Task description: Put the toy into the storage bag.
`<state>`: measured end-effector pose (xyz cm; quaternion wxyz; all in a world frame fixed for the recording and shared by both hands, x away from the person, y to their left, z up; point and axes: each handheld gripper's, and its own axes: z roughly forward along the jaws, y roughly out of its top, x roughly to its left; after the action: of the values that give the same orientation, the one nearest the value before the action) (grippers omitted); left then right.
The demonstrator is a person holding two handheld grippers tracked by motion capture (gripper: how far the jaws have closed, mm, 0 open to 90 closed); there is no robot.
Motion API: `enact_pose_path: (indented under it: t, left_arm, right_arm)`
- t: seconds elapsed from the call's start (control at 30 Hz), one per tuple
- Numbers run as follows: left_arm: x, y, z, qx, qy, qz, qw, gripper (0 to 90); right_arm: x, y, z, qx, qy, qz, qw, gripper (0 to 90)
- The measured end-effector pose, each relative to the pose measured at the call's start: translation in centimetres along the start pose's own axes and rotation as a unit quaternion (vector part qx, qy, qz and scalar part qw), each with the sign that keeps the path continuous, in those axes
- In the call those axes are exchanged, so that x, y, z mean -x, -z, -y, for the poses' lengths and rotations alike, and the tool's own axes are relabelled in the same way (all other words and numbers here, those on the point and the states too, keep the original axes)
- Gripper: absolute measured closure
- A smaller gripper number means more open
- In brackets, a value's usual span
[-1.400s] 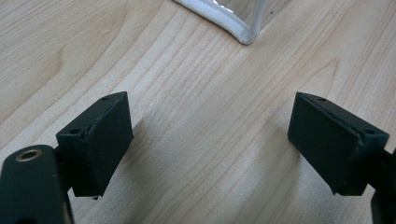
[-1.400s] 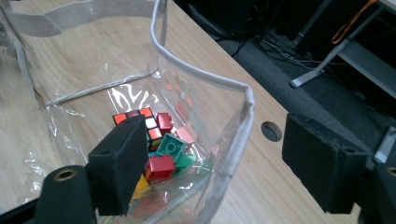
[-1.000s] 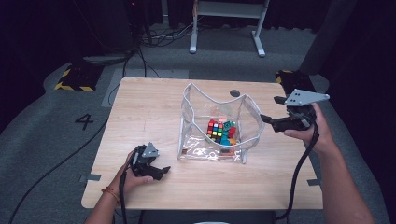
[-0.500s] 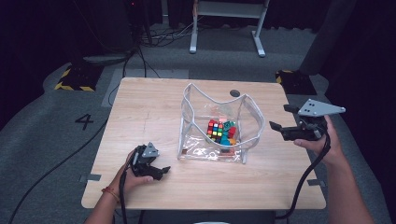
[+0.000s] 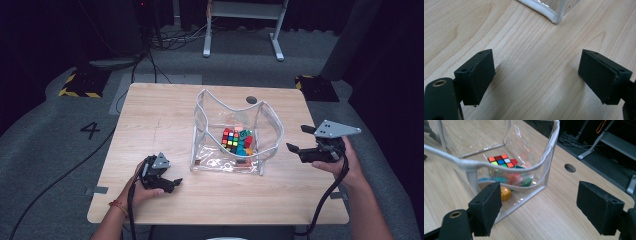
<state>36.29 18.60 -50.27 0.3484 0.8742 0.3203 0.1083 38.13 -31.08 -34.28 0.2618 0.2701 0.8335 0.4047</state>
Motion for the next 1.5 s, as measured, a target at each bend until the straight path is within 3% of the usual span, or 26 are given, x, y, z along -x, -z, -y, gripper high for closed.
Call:
enact_pose_path:
  t: [0.6,1.0,1.33,1.5]
  left_arm:
    - [0.0,0.0,0.0,0.0,0.0,0.0,1.0,14.0]
    - [0.0,0.0,0.0,0.0,0.0,0.0,1.0,14.1]
    - [0.0,0.0,0.0,0.0,0.0,0.0,1.0,14.1]
    - [0.0,0.0,0.0,0.0,0.0,0.0,1.0,14.0]
  right_arm:
    - [-0.5,-2.0,4.3,-0.047,-0.018,-0.003,0.9987,20.5]
    - [-1.2,-3.6,7.4,-0.093,-0.027,-0.01,0.9953,20.5]
    - [-1.6,-4.5,11.2,-0.124,-0.065,-0.02,0.99,20.9]
    - [-1.6,-4.3,12.9,-0.123,-0.083,-0.024,0.9886,21.0]
